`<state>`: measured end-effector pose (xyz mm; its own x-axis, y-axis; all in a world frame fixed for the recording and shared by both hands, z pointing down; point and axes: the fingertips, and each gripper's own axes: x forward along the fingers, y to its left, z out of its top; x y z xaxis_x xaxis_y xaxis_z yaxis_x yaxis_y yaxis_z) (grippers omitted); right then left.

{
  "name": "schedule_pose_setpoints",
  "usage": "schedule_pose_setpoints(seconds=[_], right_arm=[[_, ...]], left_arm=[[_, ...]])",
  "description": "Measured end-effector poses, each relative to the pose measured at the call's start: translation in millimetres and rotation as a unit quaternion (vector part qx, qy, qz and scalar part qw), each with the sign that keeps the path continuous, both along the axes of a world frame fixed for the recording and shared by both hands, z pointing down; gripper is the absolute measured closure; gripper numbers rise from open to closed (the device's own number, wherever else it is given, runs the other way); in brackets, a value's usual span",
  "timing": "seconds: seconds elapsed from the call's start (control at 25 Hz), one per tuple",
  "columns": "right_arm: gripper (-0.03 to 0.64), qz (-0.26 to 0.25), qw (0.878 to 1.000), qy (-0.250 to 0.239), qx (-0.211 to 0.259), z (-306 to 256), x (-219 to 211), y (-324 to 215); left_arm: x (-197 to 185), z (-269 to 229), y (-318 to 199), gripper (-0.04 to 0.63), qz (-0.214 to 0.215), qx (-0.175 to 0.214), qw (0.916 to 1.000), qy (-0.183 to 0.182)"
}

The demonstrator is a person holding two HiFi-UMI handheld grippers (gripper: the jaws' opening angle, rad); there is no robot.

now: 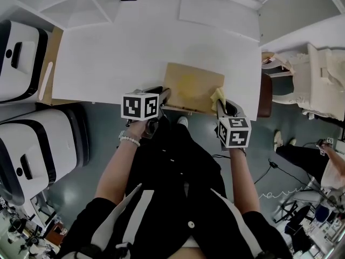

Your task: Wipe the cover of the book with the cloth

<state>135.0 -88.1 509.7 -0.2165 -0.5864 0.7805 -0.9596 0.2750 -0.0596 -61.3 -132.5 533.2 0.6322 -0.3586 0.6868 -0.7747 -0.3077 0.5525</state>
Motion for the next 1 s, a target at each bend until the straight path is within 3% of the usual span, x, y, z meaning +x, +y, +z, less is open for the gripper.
schedule_pose_setpoints(seconds=[0.12, 0.32, 0.68, 1.0], right_arm=[[0.581, -0.017, 1.000, -0.016, 0.009, -8.0, -17.2, 0.2], [0.580, -0.088, 0.995, -0.047, 0.009, -14.4, -75.1, 8.8], [0.580, -0.211, 0.974, -0.085, -0.005, -8.8, -169.5, 27.4], [0.580, -0.219, 0.970, -0.098, -0.024, 8.6, -192.0, 23.0]], left_arm=[[0.3, 0.2, -0.2, 0.469, 0.000, 0.000, 1.0000, 0.000], [0.3, -0.4, -0.7, 0.469, 0.001, -0.001, 1.0000, 0.000], [0.5, 0.3, -0.6, 0.469, 0.001, -0.003, 1.0000, -0.002], [0.8, 1.0, -1.6, 0.469, 0.004, -0.004, 1.0000, -0.002]])
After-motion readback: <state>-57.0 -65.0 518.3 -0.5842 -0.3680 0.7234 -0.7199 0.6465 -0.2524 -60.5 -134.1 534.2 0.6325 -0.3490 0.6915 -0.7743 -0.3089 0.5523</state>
